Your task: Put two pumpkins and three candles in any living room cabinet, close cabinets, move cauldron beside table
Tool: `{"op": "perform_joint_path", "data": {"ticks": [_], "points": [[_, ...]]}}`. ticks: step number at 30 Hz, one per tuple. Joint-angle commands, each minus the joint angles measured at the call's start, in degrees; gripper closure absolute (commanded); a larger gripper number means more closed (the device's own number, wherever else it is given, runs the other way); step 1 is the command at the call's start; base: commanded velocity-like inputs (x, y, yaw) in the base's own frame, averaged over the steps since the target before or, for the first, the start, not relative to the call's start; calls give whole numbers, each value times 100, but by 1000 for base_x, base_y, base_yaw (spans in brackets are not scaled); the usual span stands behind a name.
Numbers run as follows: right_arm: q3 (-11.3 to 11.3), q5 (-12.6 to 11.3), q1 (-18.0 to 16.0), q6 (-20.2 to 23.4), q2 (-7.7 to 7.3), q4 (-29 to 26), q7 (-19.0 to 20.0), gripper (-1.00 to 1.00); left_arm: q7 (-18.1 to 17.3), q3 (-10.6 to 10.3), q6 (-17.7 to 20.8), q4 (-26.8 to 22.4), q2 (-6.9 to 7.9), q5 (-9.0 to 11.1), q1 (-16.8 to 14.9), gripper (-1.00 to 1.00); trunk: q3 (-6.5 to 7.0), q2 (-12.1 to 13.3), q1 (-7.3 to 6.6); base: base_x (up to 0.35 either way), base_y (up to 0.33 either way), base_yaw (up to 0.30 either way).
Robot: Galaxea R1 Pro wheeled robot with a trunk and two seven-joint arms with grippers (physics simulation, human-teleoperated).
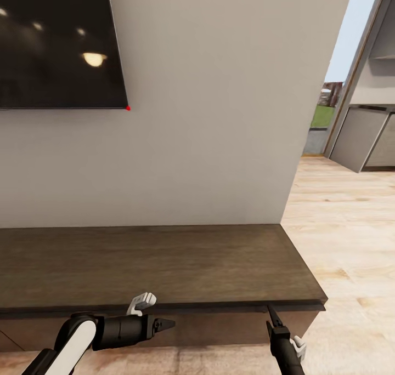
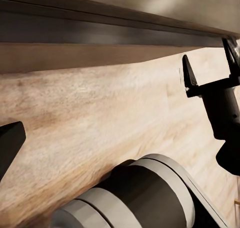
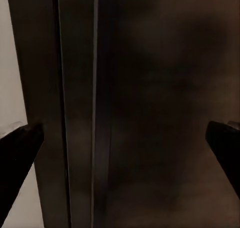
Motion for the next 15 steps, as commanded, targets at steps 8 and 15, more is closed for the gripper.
{"op": "perform_joint_path", "data": {"ticks": [8,15], "points": [[0,-48,-3,26,5,10,22,100,-59,-11,8,-1,4,-60,-4,-100,-5,-2,-1,1,0,0],[4,-53,-3,30,6,13,15,100,-59,-10,8,-1,3,-60,-4,-100,-5,-2,-1,0,0,0]]}}
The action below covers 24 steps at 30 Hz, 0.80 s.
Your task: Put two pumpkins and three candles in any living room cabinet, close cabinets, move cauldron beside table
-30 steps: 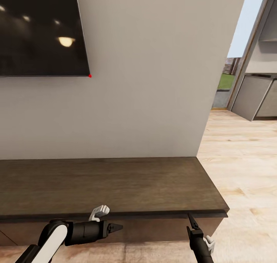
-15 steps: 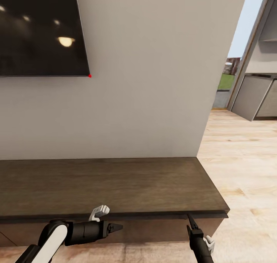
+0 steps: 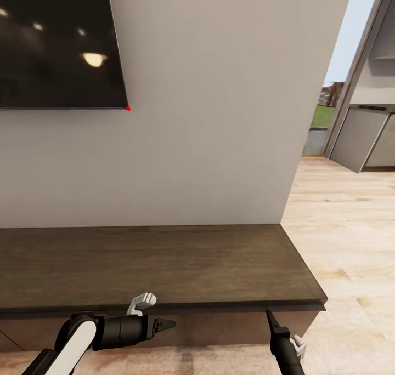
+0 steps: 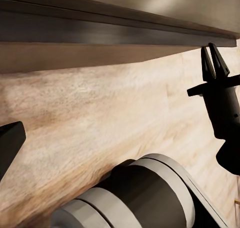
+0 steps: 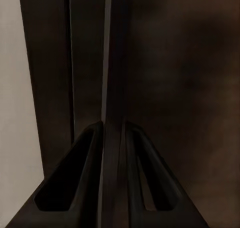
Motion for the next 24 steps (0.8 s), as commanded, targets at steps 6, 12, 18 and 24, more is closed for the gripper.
{"op": "perform_joint_path", "data": {"ticks": [6,12,18,24], "points": [[-10,-40,0,32,-1,25,-64,100,-59,-1,11,-1,3,-60,-4,-100,-6,-1,0,0,0,0],[-11,-40,0,32,-4,25,-64,100,-59,-4,9,-1,3,-60,-4,-100,-6,-1,0,0,0,0],[-11,-40,0,32,-4,24,-64,100,-59,-6,9,-1,3,-60,-4,-100,-6,-1,0,0,0,0],[-11,-40,0,32,-4,24,-64,100,-59,-7,10,-1,3,-60,-4,-100,-6,-1,0,-73,0,0]]}}
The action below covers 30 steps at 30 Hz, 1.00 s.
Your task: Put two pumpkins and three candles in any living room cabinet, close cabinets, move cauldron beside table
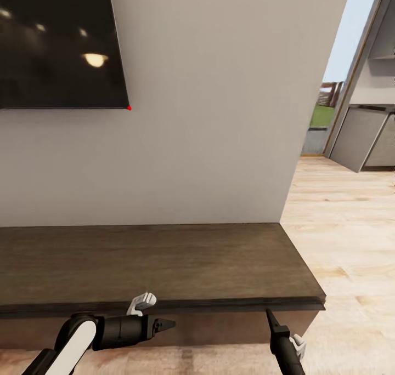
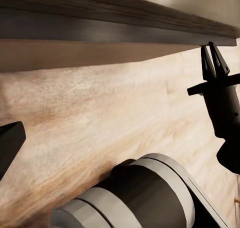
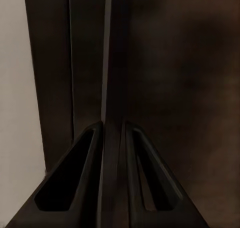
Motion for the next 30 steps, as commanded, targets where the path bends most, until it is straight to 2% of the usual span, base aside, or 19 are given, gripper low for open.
{"op": "perform_joint_path", "data": {"ticks": [1,9,25,30], "points": [[-16,-52,0,30,0,74,14,100,-59,-4,8,-2,3,-60,-3,-100,-6,-2,-3,-243,0,0],[-17,-52,0,30,0,74,14,100,-59,-142,8,-2,3,-60,-3,-100,-6,-2,-3,-319,0,0],[-15,-52,0,23,0,73,16,100,-59,-148,7,-2,3,-60,-3,-100,-6,-2,-3,-333,0,0],[-15,-52,0,21,3,70,14,100,-59,-146,7,-2,3,-60,-3,-100,-6,-2,-3,-119,0,0]]}}
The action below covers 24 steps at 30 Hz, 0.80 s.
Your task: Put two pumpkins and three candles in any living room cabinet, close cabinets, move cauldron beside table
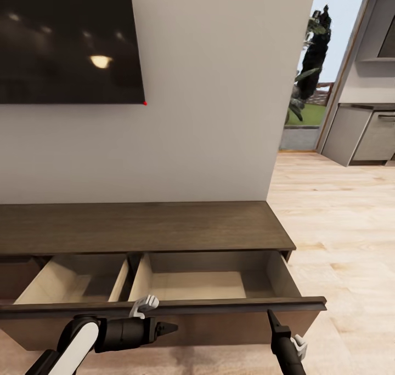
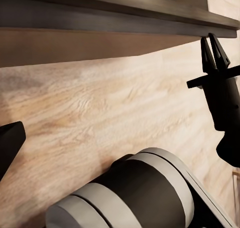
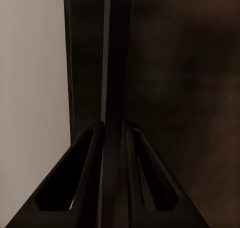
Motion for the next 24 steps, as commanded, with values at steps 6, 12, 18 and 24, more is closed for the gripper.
{"op": "perform_joint_path", "data": {"ticks": [6,12,18,24], "points": [[35,-4,0,29,3,71,19,100,-59,-5,9,0,3,-60,-4,-100,-6,-2,-1,-45,0,0],[35,2,0,29,4,68,21,100,-59,-5,9,0,3,-60,-4,-100,-6,-2,-1,-88,0,0],[35,5,0,29,2,67,23,100,-59,-5,9,0,-2,-60,-4,-100,-6,-2,-1,-61,0,0],[35,5,0,29,2,66,24,100,-59,-5,9,0,2,-60,-4,-100,-6,-2,-1,-92,0,0]]}}
